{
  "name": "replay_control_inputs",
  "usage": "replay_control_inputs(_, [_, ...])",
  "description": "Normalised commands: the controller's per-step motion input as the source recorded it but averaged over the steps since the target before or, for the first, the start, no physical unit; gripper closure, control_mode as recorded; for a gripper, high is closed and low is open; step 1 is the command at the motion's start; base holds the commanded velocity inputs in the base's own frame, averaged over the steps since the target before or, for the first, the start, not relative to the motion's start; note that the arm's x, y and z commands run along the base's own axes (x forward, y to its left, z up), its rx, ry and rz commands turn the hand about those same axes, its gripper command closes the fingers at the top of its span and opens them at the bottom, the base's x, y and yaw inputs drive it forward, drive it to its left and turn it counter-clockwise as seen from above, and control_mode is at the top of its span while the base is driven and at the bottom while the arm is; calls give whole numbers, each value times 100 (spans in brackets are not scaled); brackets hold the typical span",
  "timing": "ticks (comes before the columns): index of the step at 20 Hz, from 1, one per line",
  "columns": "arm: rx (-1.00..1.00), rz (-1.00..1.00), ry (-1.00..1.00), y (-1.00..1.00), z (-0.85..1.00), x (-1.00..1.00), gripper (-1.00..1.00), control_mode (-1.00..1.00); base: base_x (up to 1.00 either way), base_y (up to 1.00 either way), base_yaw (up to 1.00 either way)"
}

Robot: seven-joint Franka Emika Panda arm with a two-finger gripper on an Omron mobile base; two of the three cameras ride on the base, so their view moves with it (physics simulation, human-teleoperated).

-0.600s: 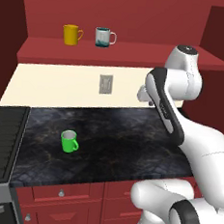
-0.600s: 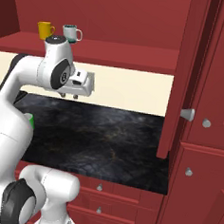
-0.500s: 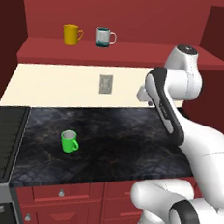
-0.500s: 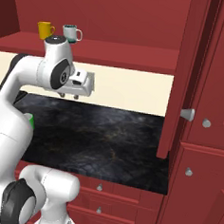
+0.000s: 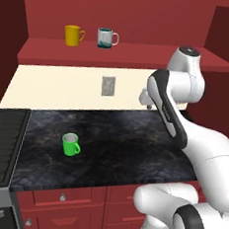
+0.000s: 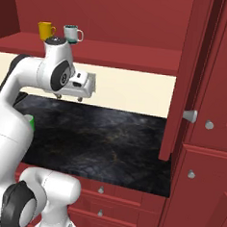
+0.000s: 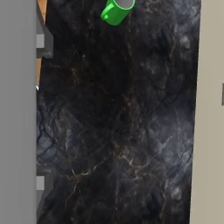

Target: Pick the mug on the counter and place it in the cabinet with the handle facing the right, like the mugs already inside.

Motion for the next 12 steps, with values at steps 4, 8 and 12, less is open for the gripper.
replay_control_inputs(4, [2, 0, -1, 1, -13, -6, -100, -100, 0, 0, 0])
replay_control_inputs(8, [2, 1, -8, 9, -4, -29, -100, -100, 0, 0, 0])
replay_control_inputs(12, [1, 5, -12, 20, 0, -43, -100, -100, 0, 0, 0])
